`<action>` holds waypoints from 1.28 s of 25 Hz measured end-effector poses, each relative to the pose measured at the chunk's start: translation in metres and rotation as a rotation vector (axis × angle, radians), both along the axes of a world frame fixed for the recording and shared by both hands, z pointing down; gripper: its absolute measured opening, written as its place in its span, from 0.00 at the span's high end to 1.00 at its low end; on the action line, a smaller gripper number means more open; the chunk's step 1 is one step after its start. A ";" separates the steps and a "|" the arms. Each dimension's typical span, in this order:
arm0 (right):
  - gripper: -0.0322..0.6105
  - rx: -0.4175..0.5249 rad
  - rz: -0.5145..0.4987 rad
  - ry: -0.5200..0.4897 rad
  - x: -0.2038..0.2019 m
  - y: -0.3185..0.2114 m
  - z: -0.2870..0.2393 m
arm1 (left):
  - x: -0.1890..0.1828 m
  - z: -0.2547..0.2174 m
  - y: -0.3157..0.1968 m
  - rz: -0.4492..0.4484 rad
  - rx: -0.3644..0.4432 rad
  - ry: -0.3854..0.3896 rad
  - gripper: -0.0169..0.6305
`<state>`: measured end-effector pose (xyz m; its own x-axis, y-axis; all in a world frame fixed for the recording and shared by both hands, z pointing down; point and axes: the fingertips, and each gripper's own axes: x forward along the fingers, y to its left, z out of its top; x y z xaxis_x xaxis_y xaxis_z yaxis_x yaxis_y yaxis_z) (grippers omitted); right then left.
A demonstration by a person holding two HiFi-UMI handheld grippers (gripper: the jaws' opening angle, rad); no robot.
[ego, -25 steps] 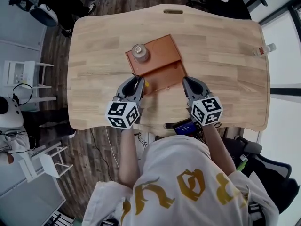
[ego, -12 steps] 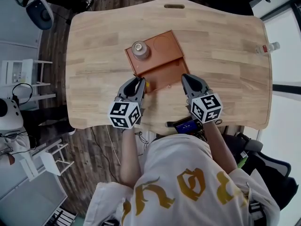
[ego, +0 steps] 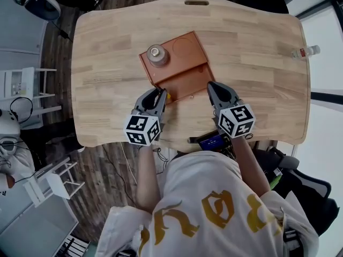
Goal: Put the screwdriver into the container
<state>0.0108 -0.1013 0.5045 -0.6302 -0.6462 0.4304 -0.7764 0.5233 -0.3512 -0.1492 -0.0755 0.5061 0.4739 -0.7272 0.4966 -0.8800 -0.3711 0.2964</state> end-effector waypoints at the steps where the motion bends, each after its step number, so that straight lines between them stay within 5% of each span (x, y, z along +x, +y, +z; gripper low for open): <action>1: 0.94 -0.001 0.000 0.000 0.000 -0.001 0.000 | 0.000 0.003 0.000 0.002 -0.007 -0.001 0.86; 32: 0.94 -0.046 0.030 0.016 0.017 -0.013 0.025 | 0.006 0.046 0.001 0.089 -0.129 -0.124 0.86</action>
<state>0.0279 -0.1145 0.5297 -0.6039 -0.6436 0.4702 -0.7971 0.4835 -0.3618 -0.1430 -0.0750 0.5521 0.4630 -0.6112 0.6419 -0.8780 -0.4153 0.2379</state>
